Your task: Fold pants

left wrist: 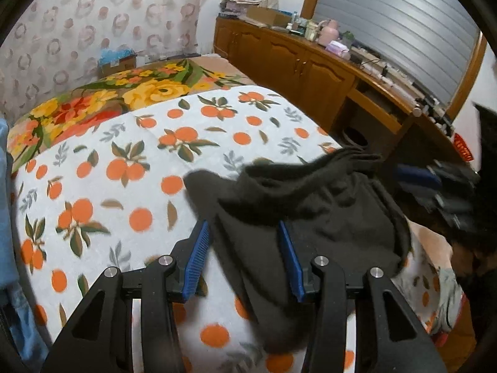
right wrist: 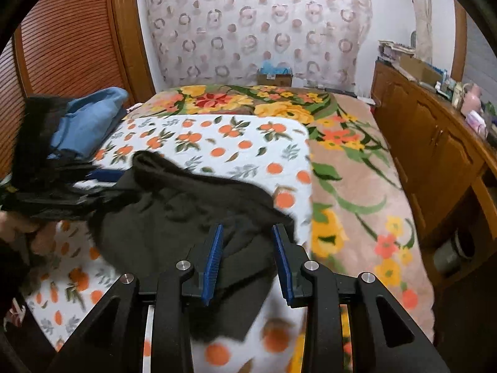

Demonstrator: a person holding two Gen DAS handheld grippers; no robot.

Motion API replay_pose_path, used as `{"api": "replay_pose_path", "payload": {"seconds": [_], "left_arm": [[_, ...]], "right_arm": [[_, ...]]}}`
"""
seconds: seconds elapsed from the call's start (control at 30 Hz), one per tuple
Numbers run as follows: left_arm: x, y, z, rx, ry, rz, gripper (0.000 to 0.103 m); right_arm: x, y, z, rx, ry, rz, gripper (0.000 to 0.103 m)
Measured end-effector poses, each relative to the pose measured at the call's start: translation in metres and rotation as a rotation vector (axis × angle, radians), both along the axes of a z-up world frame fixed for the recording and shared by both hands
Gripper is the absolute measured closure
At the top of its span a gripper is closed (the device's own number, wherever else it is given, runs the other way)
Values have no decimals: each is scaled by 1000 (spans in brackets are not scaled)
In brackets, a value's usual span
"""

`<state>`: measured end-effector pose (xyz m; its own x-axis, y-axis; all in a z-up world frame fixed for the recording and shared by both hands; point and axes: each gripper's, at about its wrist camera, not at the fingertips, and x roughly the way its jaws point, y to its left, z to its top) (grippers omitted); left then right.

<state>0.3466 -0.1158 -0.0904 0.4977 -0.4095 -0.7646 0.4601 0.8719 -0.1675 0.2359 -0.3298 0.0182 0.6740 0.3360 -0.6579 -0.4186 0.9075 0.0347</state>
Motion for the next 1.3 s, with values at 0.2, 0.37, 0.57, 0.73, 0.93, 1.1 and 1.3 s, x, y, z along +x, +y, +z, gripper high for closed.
{"api": "replay_pose_path", "payload": {"seconds": [0.2,0.37,0.57,0.73,0.93,1.1,1.3], "left_arm": [[32,-5,-2,53,-13,39,56],[22,-2,-1,63,-40,46,56],[-17,6,7,48,-72,24,56],[-52,5,4,26,-64,-7,56],[-65,2,-9,-2,-9,-16,56],[-67,3,-10,-31,20,-14,56],[-73,6,-15,-30,19,-13,56]], "right_arm": [[-23,4,-7,0,36,11,69],[-33,2,-8,-25,37,-13,69],[-42,-7,1,-8,25,-48,69],[-61,-11,1,42,24,-73,69],[-77,-4,-10,76,45,-74,69],[-79,2,-16,98,50,-71,69],[-72,7,-23,86,59,-80,74]]}}
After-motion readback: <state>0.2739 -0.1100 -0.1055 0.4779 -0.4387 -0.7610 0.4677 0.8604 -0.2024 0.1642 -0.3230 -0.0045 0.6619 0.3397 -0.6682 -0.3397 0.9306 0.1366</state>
